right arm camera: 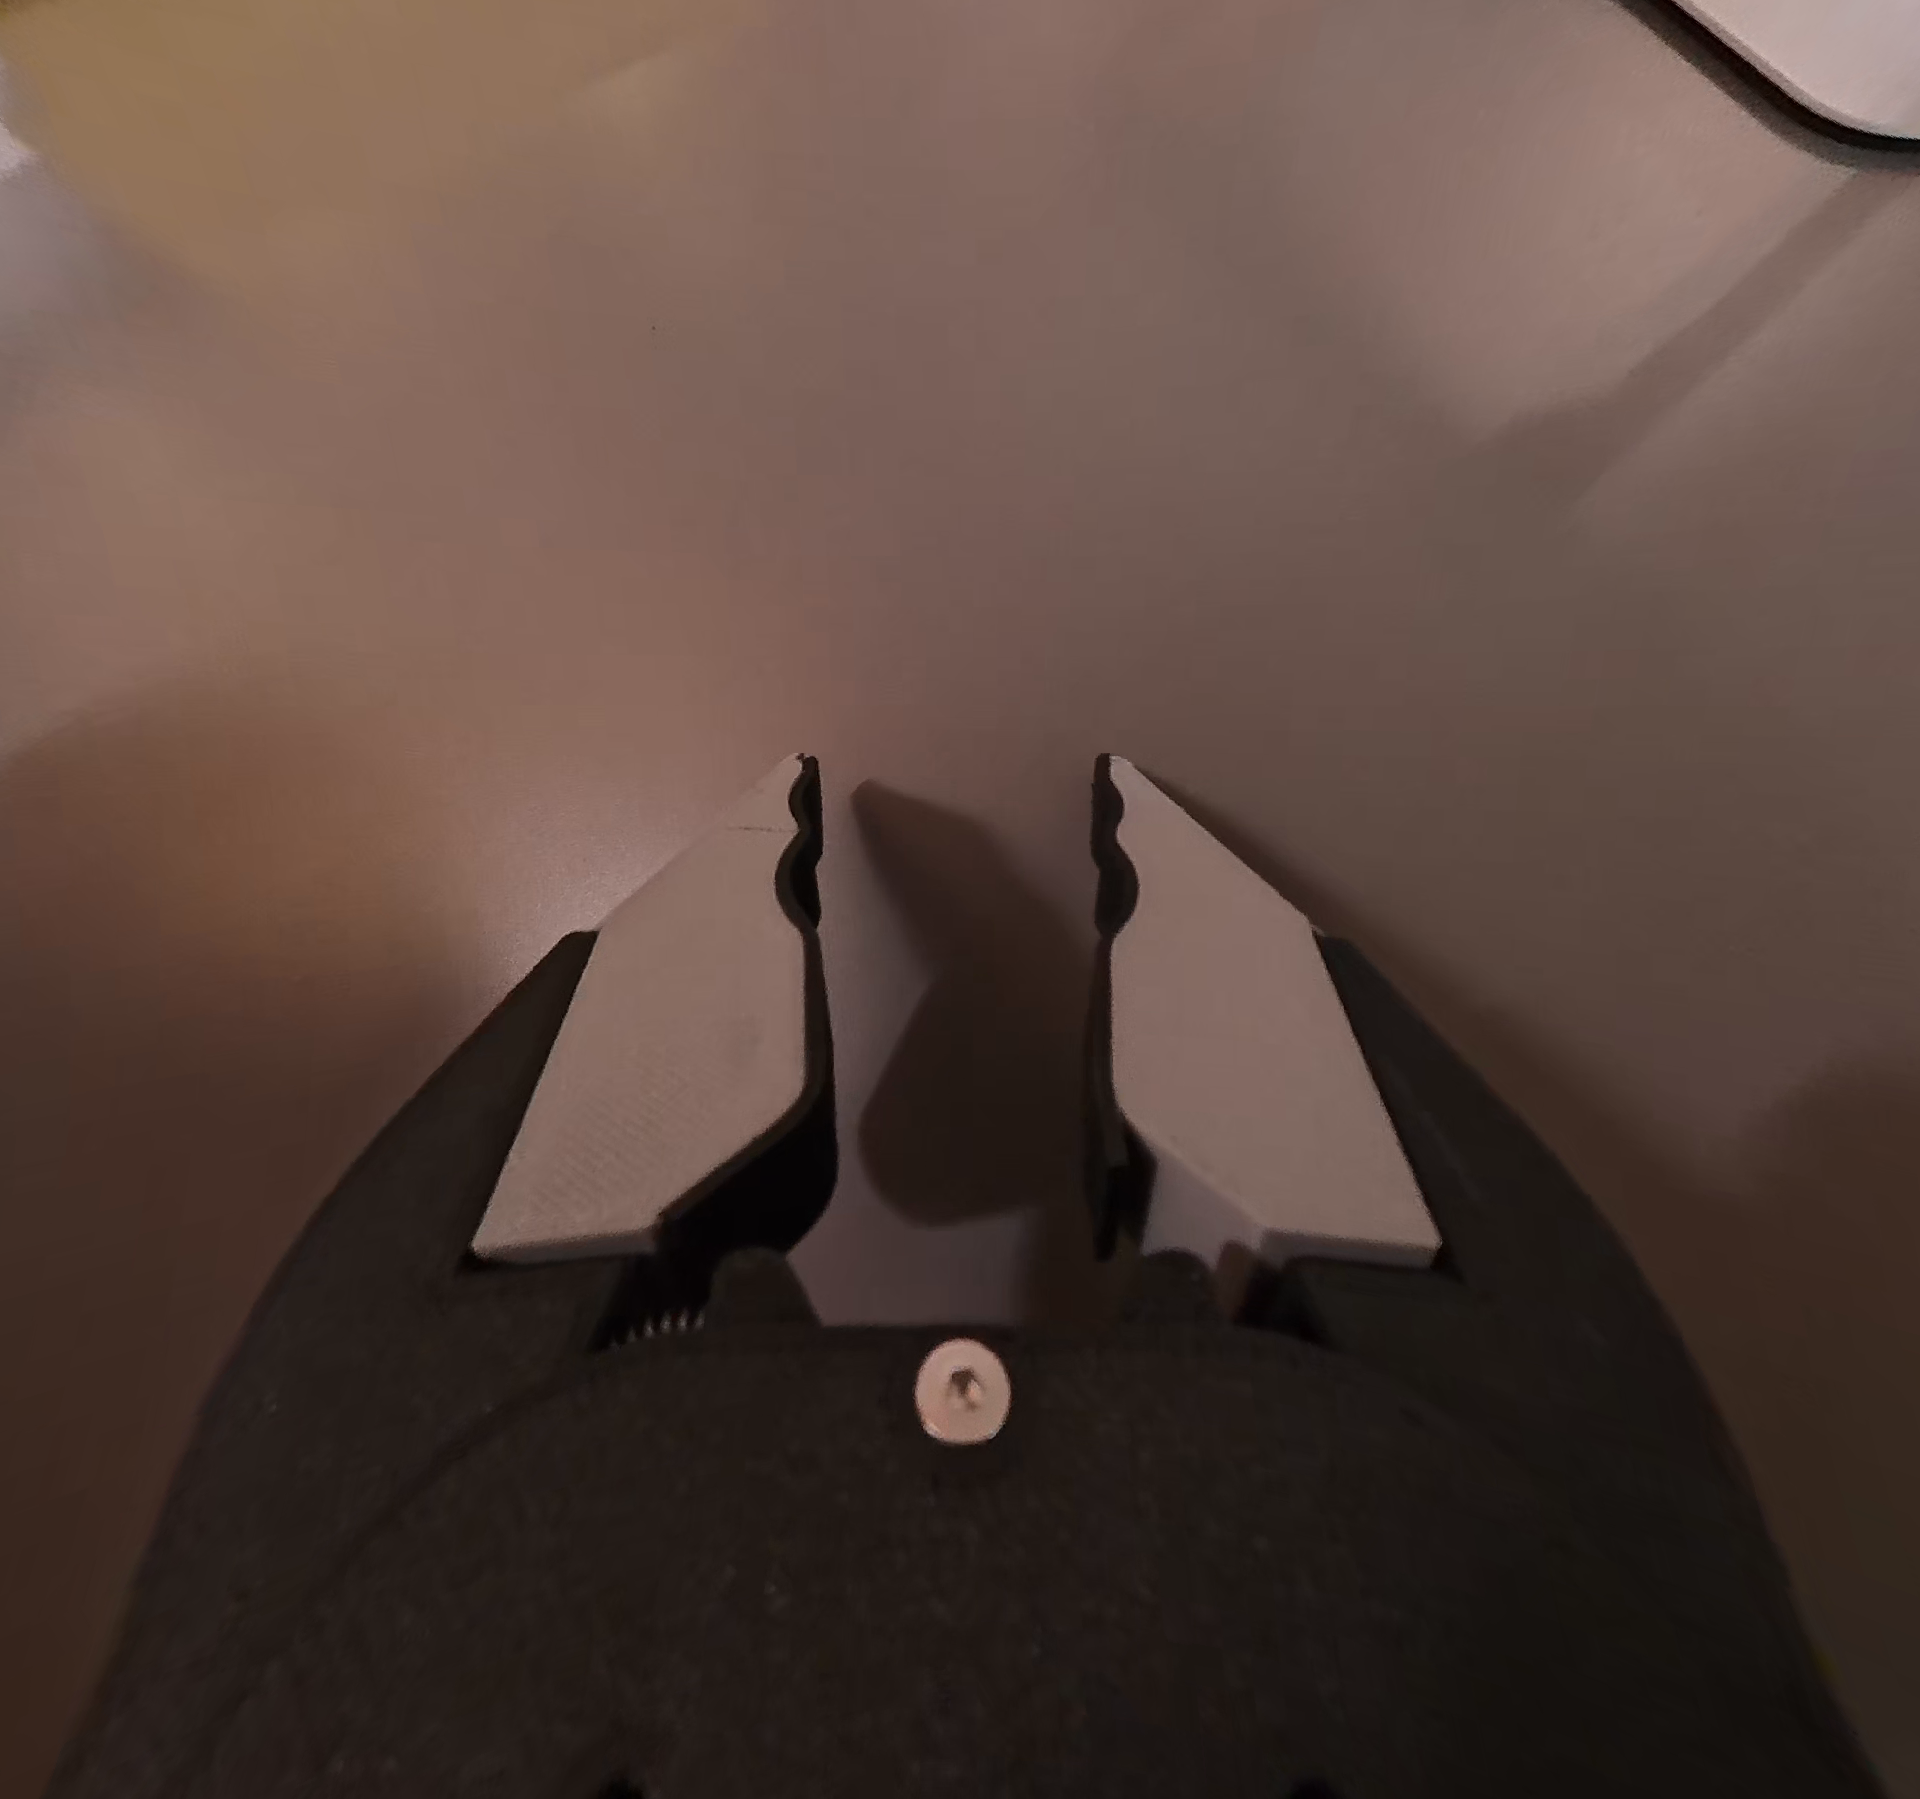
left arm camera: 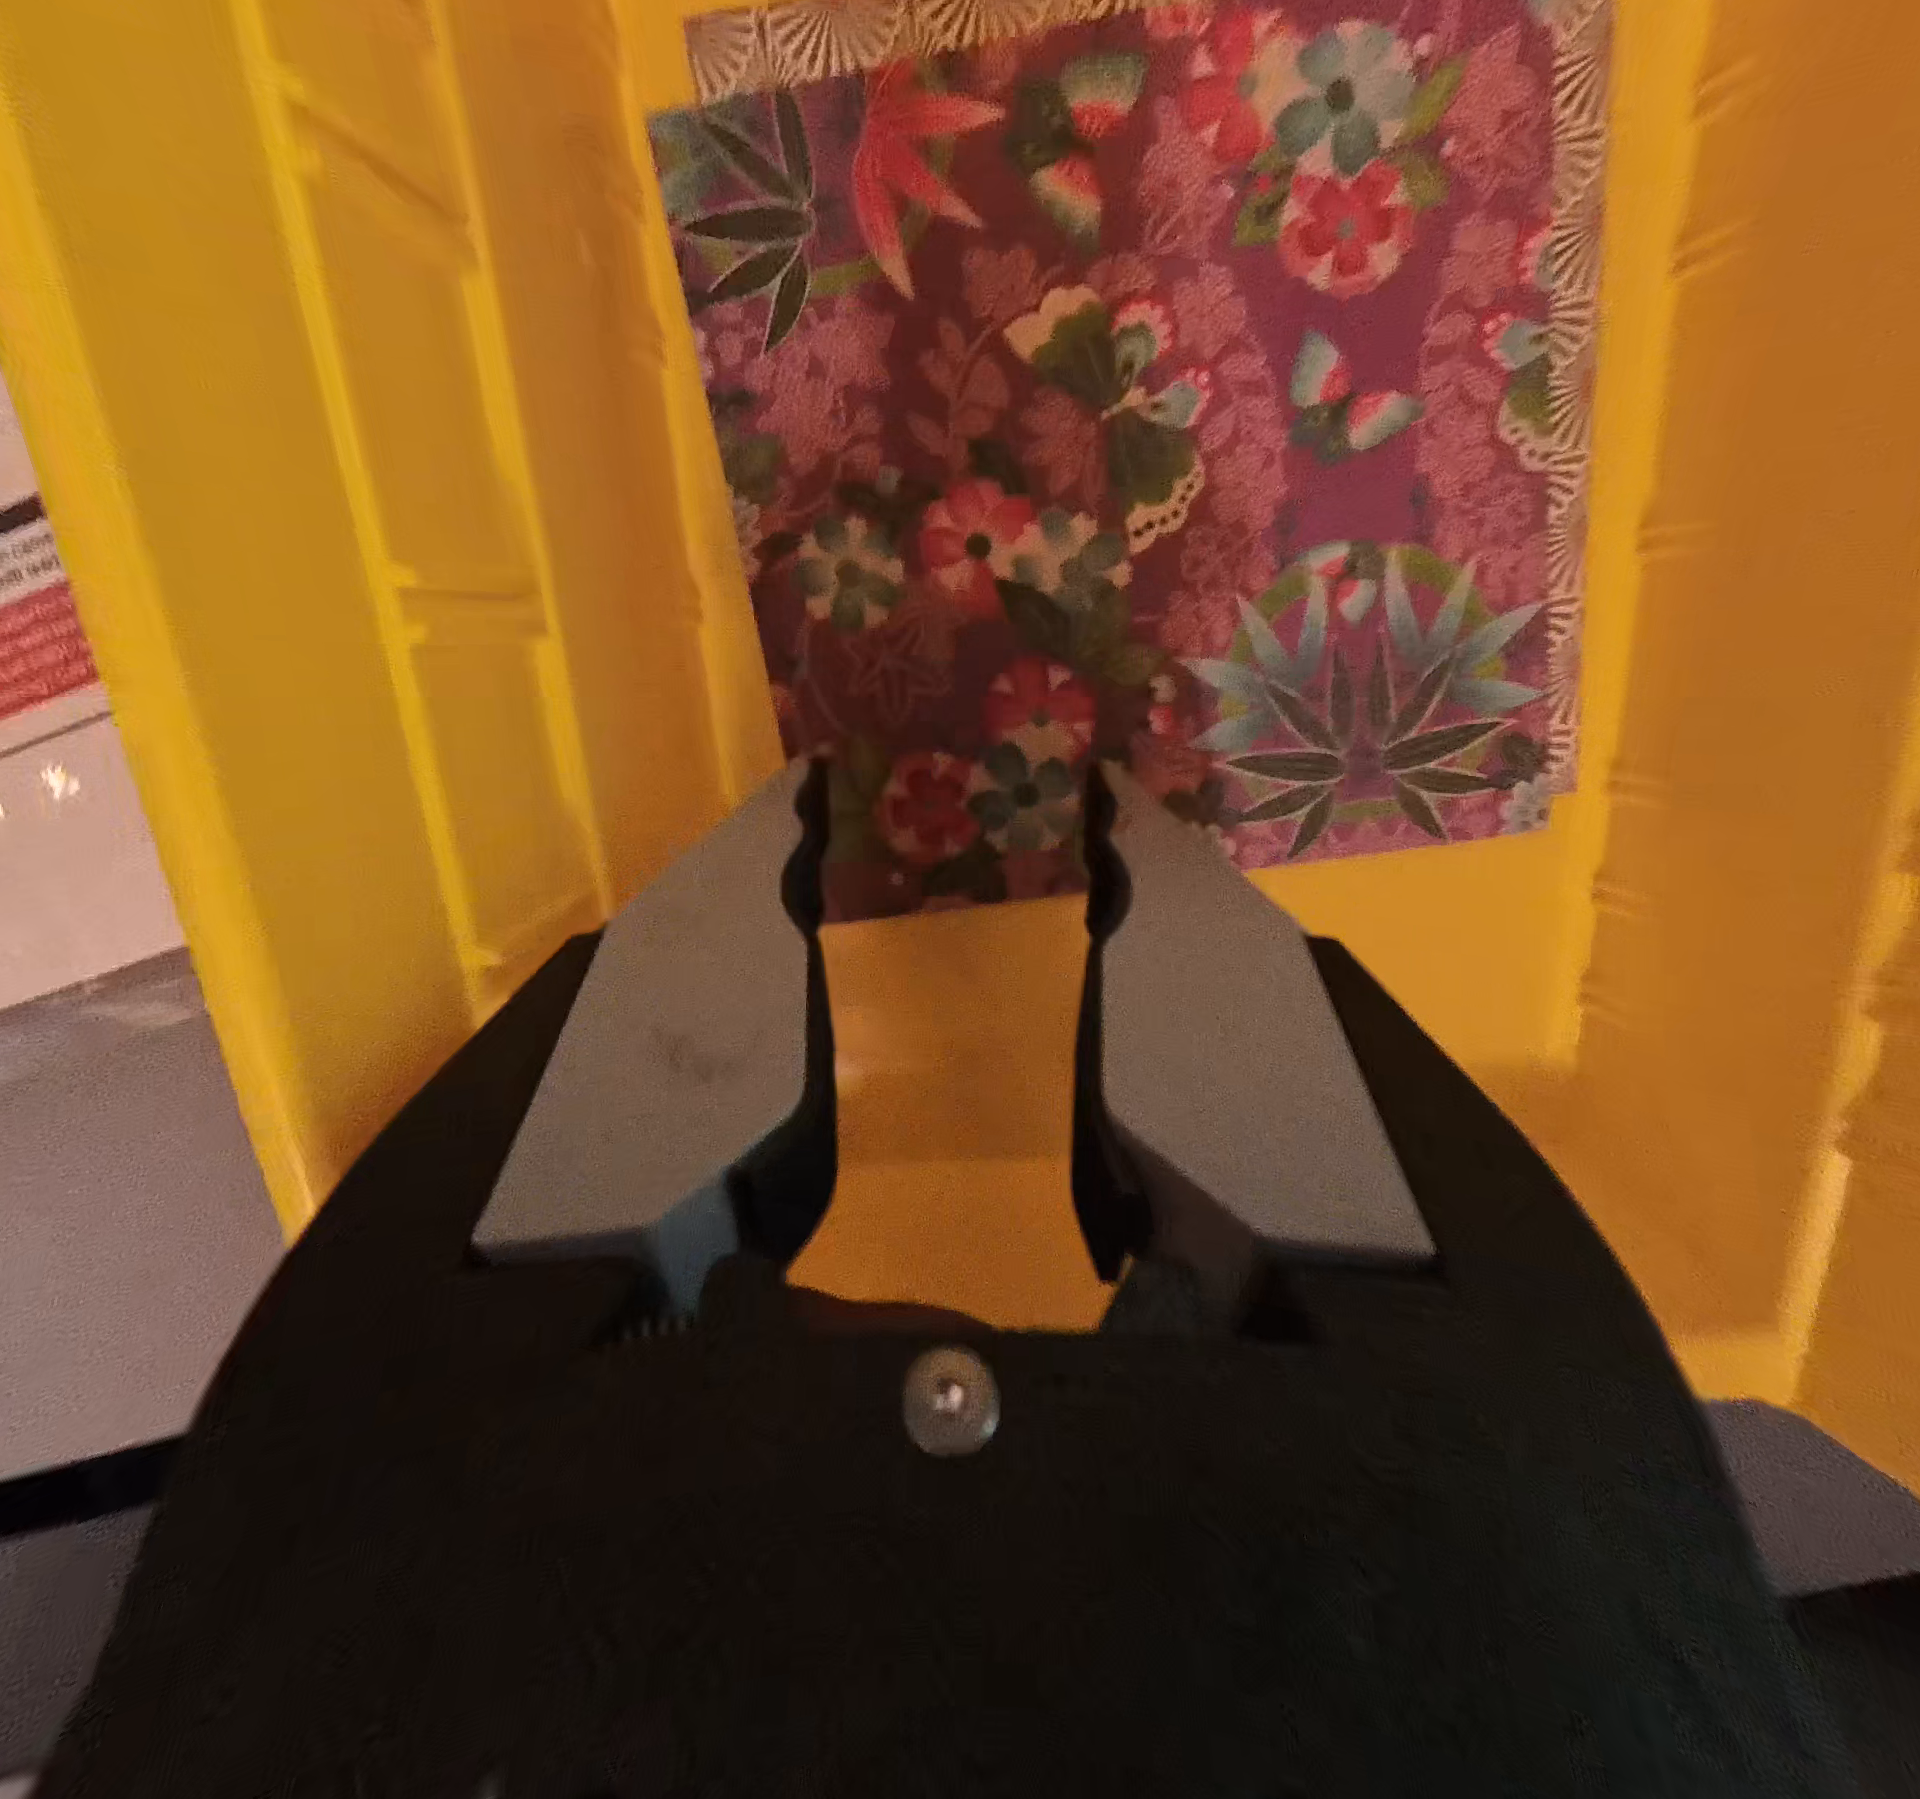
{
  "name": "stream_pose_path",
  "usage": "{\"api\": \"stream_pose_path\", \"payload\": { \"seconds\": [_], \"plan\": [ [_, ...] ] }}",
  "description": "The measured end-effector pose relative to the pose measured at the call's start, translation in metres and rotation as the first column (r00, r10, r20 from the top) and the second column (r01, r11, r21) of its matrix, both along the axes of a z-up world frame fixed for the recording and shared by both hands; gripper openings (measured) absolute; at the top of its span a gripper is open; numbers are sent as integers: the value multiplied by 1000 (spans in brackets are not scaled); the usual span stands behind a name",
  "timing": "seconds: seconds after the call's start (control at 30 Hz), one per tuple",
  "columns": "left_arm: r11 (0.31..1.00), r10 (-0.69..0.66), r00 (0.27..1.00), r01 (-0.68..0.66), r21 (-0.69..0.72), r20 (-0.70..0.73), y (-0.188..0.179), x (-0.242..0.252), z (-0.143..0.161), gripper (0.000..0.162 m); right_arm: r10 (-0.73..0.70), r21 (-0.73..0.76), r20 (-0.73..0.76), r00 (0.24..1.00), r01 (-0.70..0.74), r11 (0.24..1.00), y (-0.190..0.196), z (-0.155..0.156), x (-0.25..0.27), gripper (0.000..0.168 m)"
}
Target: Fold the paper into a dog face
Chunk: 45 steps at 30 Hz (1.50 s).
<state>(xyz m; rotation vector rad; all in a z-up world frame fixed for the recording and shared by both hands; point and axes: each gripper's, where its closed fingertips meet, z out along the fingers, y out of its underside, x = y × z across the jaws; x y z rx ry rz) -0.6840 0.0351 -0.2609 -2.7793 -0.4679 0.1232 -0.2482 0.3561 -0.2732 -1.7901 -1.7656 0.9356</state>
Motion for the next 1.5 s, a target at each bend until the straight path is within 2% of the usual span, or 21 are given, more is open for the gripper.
{"api": "stream_pose_path", "payload": {
  "seconds": [0.1,0.13,0.23,0.37,0.53,0.6,0.67,0.7,0.83,0.97,1.03,1.23,1.3,1.37,1.5],
  "plan": [
    [992,85,996,-84,-95,12,-22,-3,-13,62,9,4,5,1000,-9,1000,-2,0,-1,50],
    [991,123,991,-120,-57,48,-19,-1,-12,60,13,6,6,1000,-13,1000,-4,0,-1,50],
    [983,179,973,-182,7,146,-12,2,-10,66,26,17,12,1000,-26,1000,-7,-1,-2,50],
    [977,209,955,-215,6,209,-9,3,-8,72,39,27,20,999,-39,999,-10,-1,-1,51],
    [971,239,952,-233,-57,191,-14,-1,-9,69,49,32,28,998,-50,998,-12,-1,1,51],
    [969,247,955,-238,-72,164,-17,-5,-10,61,53,36,31,998,-54,998,-13,-1,2,51],
    [964,254,962,-243,-106,103,-24,-11,-10,45,58,41,33,998,-59,997,-14,-2,2,51],
    [963,255,963,-245,-112,83,-26,-13,-11,45,60,43,33,998,-62,997,-14,-2,2,51],
    [976,217,956,-209,-63,195,-13,7,-11,96,68,48,37,997,-70,996,-16,-2,2,51],
    [984,178,947,-171,-49,268,-9,22,-8,113,71,49,39,997,-73,996,-17,-2,2,51],
    [988,153,940,-149,-36,305,-8,29,-6,112,72,50,40,997,-74,996,-17,-2,2,51],
    [991,131,950,-123,-44,284,-12,33,-5,100,72,48,39,997,-74,996,-17,-2,1,51],
    [991,132,964,-120,-66,230,-16,27,-10,88,72,47,38,997,-73,996,-18,-2,1,51],
    [986,151,983,-142,-87,107,-20,9,-14,63,71,44,37,997,-73,996,-18,-2,1,51],
    [987,151,986,-147,-63,74,-18,9,-15,63,75,52,44,996,-78,996,-19,-2,1,51]
  ]
}}
